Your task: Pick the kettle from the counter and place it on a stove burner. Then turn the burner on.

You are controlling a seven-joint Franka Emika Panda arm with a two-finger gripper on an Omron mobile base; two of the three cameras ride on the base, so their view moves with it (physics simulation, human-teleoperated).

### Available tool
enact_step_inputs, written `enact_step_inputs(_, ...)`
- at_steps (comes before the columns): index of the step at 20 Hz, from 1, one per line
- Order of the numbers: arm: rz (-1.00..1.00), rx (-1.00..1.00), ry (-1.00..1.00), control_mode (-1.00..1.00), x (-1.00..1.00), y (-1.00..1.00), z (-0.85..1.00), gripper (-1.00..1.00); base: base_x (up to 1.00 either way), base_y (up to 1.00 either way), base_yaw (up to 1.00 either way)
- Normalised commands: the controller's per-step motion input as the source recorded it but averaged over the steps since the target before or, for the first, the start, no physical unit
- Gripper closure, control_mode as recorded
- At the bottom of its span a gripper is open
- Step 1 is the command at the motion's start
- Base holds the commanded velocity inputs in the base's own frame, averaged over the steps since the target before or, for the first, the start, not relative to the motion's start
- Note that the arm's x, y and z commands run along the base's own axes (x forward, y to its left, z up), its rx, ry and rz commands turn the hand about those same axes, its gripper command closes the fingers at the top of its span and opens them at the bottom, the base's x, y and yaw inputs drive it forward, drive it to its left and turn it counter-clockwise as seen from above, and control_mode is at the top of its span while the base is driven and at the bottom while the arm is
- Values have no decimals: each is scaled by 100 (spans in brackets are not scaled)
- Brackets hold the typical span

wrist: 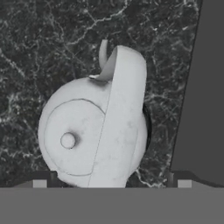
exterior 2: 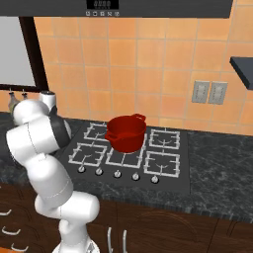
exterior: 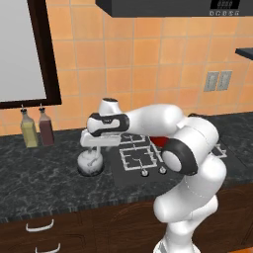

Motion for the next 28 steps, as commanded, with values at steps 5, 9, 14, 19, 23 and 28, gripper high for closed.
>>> enact_step_inputs(5,0,0,0,-100,1,1,-1,-100,0,0,0)
enact_step_inputs(9,0,0,0,-100,0,0,0,100,0,0,0)
enact_step_inputs(14,0,-1,0,-100,0,0,8,100,0,0,0)
enact_step_inputs(19,0,-4,0,-100,0,0,48,100,0,0,0)
enact_step_inputs(23,8,-5,0,-100,7,-1,100,100,0,0,0)
enact_step_inputs(28,2,-13,0,-100,36,-28,52,100,0,0,0)
